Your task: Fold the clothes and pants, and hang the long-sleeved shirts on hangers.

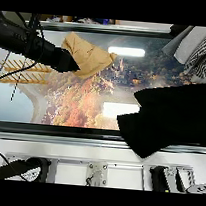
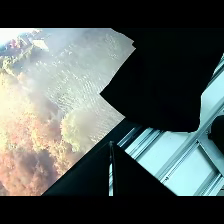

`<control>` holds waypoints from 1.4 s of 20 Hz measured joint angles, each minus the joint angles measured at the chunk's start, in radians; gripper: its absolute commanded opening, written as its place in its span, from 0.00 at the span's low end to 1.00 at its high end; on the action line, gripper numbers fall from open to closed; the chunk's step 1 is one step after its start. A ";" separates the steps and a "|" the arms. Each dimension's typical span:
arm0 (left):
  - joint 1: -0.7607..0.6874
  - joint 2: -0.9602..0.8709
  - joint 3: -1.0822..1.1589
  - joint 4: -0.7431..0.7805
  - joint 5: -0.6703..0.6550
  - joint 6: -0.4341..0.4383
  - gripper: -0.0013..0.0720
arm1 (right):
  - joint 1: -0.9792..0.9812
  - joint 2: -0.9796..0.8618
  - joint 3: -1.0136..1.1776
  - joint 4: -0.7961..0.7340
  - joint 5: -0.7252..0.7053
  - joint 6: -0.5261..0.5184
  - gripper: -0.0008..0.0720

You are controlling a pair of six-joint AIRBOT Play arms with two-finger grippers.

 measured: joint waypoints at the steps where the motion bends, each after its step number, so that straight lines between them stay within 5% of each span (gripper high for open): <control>1: 0.000 0.000 0.000 0.000 -0.002 0.000 0.04 | 0.014 0.016 0.000 -0.006 0.037 0.051 0.73; 4: 0.000 0.000 0.000 0.000 -0.003 0.000 0.04 | 0.097 0.037 0.001 -0.129 0.148 0.287 0.73; 10: 0.013 0.091 -0.134 0.020 0.129 0.001 0.04 | 0.521 -0.010 0.000 -0.671 0.477 0.762 0.71; 17: 0.020 0.243 -0.441 0.054 0.338 0.002 0.04 | 1.214 -0.078 -0.040 -1.318 0.612 1.058 0.71; 23: 0.020 0.287 -0.562 0.060 0.373 0.005 0.04 | 1.496 -0.132 -0.137 -1.514 0.620 1.191 0.69; 24: 0.020 0.290 -0.570 0.060 0.375 0.005 0.04 | 1.513 -0.140 -0.145 -1.526 0.619 1.203 0.43; 25: 0.020 0.291 -0.575 0.060 0.375 0.005 0.04 | 1.523 -0.145 -0.149 -1.532 0.620 1.211 0.05; 28: 0.020 0.294 -0.584 0.053 0.379 0.005 0.04 | 1.542 -0.153 -0.158 -1.546 0.620 1.226 0.04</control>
